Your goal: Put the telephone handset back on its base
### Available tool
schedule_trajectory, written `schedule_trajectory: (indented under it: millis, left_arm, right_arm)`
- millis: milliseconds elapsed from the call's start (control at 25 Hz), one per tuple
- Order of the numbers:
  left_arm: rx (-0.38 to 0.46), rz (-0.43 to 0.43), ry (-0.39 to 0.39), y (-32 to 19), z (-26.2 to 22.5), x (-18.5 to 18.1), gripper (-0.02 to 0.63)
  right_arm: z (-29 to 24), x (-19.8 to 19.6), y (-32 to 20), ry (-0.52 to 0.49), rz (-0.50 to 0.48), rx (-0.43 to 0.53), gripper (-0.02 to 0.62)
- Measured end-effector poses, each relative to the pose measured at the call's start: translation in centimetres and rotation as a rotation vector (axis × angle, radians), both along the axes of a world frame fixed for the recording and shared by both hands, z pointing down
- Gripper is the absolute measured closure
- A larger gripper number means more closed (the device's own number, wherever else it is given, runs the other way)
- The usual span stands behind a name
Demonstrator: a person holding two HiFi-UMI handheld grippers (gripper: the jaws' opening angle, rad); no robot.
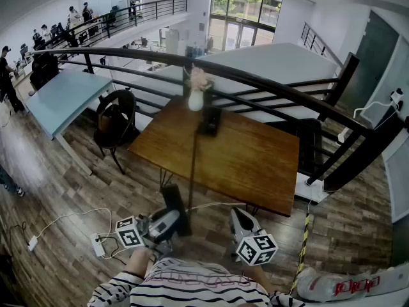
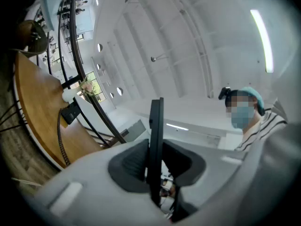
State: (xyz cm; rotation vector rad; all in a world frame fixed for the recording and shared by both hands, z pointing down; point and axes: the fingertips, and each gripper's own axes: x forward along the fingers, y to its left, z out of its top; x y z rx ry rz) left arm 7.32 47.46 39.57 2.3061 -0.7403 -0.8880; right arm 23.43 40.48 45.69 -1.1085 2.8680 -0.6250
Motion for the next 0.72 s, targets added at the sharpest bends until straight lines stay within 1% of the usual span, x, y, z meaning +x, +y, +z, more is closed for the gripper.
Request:
schedule_trajectory:
  millis: [160,320,520,720]
  left_arm:
    - [-0.007,0.002,-0.003,-0.6,-0.2,0.8,0.529]
    - [-0.018,-0.003,0.002,-1.3,0.2,0.4,0.529]
    - [-0.029,-0.008,0.037,-3.7,0.8,-1.2,0.529]
    - [-0.042,0.019,0.062,-7.1,1.2,-4.5,0.531]
  right_arm:
    - [-0.5,0.5,-0.9,-0.041,-0.011,-0.001,0.597]
    - [-0.1,-0.2,-1.8,-0.033,-0.022,-0.013,0.597]
    - [0.4,-1.9,-3.8,-0.022,-0.035,-0.027,0.597]
    - [0.6,-5.3,-6.9,-0.012,-0.025,-0.042,0.597]
